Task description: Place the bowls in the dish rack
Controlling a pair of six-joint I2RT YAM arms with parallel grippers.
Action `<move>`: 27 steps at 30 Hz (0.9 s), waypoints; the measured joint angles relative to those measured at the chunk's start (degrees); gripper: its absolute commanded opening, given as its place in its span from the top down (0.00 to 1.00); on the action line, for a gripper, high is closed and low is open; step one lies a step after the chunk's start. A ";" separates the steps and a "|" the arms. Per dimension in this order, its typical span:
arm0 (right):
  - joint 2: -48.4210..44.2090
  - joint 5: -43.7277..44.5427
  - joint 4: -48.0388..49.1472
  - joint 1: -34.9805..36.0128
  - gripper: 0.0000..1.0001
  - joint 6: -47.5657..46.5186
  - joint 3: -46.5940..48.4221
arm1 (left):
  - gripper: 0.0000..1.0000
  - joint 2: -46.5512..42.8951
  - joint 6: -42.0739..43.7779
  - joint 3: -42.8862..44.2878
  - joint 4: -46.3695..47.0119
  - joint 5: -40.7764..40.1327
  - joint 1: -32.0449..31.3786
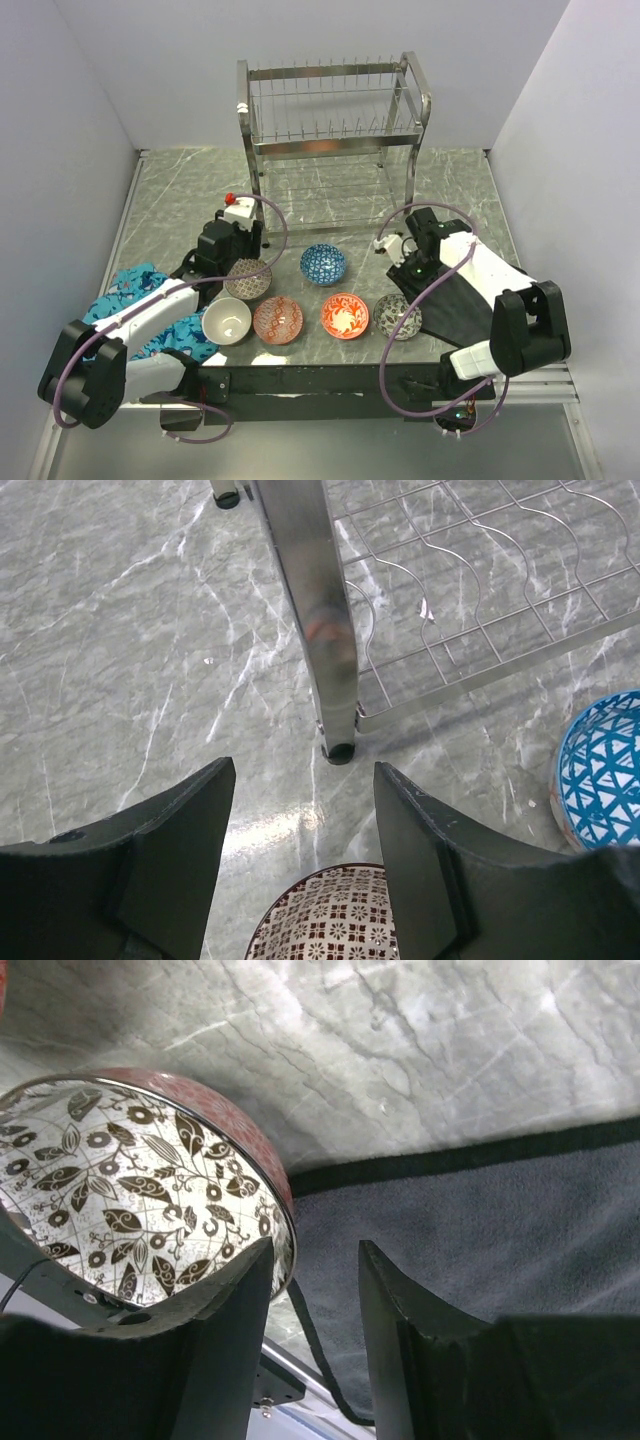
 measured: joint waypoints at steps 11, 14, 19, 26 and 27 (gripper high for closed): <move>1.88 -0.22 1.40 2.93 0.60 0.20 -0.04 | 0.36 0.00 0.00 0.00 -0.68 0.07 1.07; 2.21 -0.44 1.49 3.04 0.70 0.13 -0.07 | 0.36 -0.02 0.00 0.00 -1.27 0.09 1.36; 2.49 -0.50 1.38 3.41 0.92 -0.04 -0.09 | 0.36 -0.07 0.07 0.00 -2.27 0.11 1.62; 1.64 -0.57 -4.81 3.48 1.00 -0.79 3.08 | 0.36 -2.32 0.46 -0.26 -3.58 0.39 1.77; 1.07 -0.13 -6.14 3.54 1.00 -1.05 4.09 | 0.35 -3.08 0.55 -0.55 -3.61 0.39 1.77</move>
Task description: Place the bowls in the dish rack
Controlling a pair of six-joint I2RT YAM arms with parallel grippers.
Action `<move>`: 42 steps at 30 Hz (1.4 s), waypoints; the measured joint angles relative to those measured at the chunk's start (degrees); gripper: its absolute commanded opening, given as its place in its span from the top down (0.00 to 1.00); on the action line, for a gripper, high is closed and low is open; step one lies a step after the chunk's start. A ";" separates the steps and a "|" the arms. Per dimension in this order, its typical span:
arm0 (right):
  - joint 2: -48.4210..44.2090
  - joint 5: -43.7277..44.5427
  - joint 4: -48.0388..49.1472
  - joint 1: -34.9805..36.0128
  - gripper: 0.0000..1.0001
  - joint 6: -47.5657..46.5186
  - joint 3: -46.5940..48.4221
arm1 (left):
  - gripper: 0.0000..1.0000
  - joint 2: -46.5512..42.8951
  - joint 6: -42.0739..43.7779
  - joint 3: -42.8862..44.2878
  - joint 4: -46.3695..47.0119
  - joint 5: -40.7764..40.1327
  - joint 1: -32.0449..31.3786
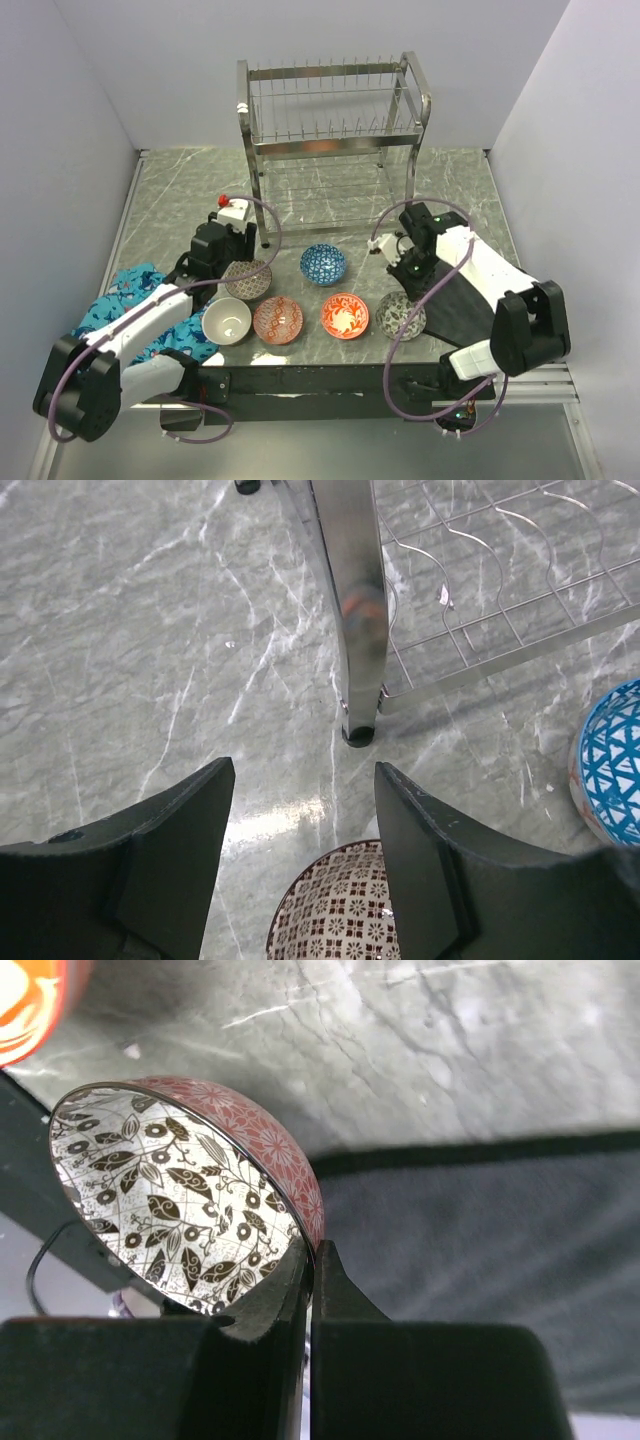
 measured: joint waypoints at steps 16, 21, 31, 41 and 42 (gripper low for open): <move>-2.25 5.73 1.81 8.70 1.00 9.77 20.79 | 0.33 -9.38 1.64 -1.73 -6.05 -0.09 2.01; -4.09 18.29 10.71 14.75 1.00 17.16 16.83 | 0.33 -11.47 2.69 -2.69 -5.88 -0.11 3.48; -8.87 43.89 19.12 22.12 1.00 27.74 7.26 | 0.32 -14.10 2.95 -5.42 -5.57 -0.04 6.23; -3.41 61.35 26.67 29.68 1.00 20.24 8.41 | 0.31 -16.59 4.00 -7.52 -3.52 0.07 8.46; -1.53 62.71 27.02 29.97 1.00 19.58 9.42 | 0.30 -16.92 4.00 -7.98 -3.28 0.11 8.90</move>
